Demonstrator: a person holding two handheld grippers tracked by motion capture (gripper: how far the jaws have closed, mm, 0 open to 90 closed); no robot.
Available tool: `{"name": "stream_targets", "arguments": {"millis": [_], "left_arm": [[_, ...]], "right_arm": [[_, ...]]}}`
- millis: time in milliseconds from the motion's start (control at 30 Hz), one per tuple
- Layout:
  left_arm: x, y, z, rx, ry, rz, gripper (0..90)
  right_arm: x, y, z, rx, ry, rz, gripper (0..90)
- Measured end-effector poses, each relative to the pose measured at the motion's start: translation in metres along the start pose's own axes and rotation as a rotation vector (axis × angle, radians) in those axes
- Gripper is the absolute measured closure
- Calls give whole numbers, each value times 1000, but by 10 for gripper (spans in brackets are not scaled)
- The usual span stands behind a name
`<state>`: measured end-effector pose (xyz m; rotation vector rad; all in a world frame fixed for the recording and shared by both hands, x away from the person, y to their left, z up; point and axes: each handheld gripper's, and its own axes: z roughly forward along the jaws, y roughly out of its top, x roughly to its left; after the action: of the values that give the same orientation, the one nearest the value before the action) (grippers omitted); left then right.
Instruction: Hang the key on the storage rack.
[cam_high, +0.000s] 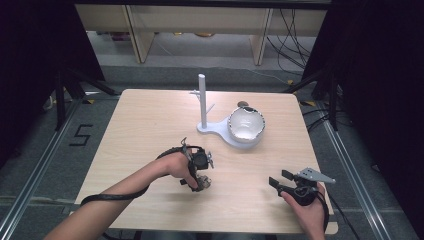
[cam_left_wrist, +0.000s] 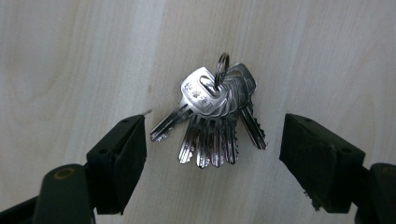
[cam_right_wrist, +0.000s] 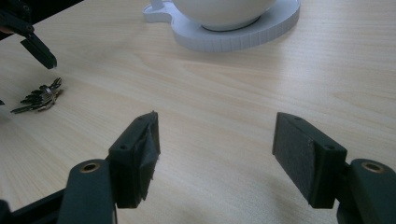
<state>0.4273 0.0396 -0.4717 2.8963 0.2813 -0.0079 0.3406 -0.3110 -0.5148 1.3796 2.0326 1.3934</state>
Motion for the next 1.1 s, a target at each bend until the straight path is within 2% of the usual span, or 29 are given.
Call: {"name": "stream_targets", "arguments": {"millis": [33,133,200,367,400,600,667,700,733,767,800,833,867,933,967,1000,1100], "left_arm": [[1,1,1,10,6,6,225],[1,4,2,-1,14,6,228],[0,4,3,-4,6,-2,228],[0,7,9,17,-1,13,228],[0,7,11,18,-8,0,227],[2,8,13,21,-4,-7,235],[3,8,15,23,-8,-13,227],[3,8,14,25,-1,-4,235],[3,8,14,25,-1,-4,239],[2,8,15,27,-2,-9,239],[2,8,15,27,-2,-9,241],[2,8,15,30,1,-7,250],[3,8,14,31,14,11,259],[2,8,14,33,17,14,272],[2,8,13,34,21,16,286],[1,8,13,36,18,13,304],[-2,8,11,40,13,34,395]], "right_arm": [[0,0,0,0,3,3,328],[0,0,0,2,8,-4,328],[0,0,0,1,9,-6,327],[0,0,-1,6,13,5,327],[0,0,-1,6,13,4,327],[1,0,0,1,17,10,326],[-1,0,0,0,12,-17,326],[0,0,0,2,14,-4,326],[-1,0,0,-1,12,-18,327],[0,0,0,5,14,-3,327],[-2,0,1,-6,18,-23,327],[-1,0,1,2,17,-10,327],[-1,1,0,8,15,-13,327],[-2,1,1,2,16,-31,327],[0,0,1,-4,16,-10,327],[-3,1,0,-4,11,-41,327],[-2,1,1,-2,19,-28,327]]}}
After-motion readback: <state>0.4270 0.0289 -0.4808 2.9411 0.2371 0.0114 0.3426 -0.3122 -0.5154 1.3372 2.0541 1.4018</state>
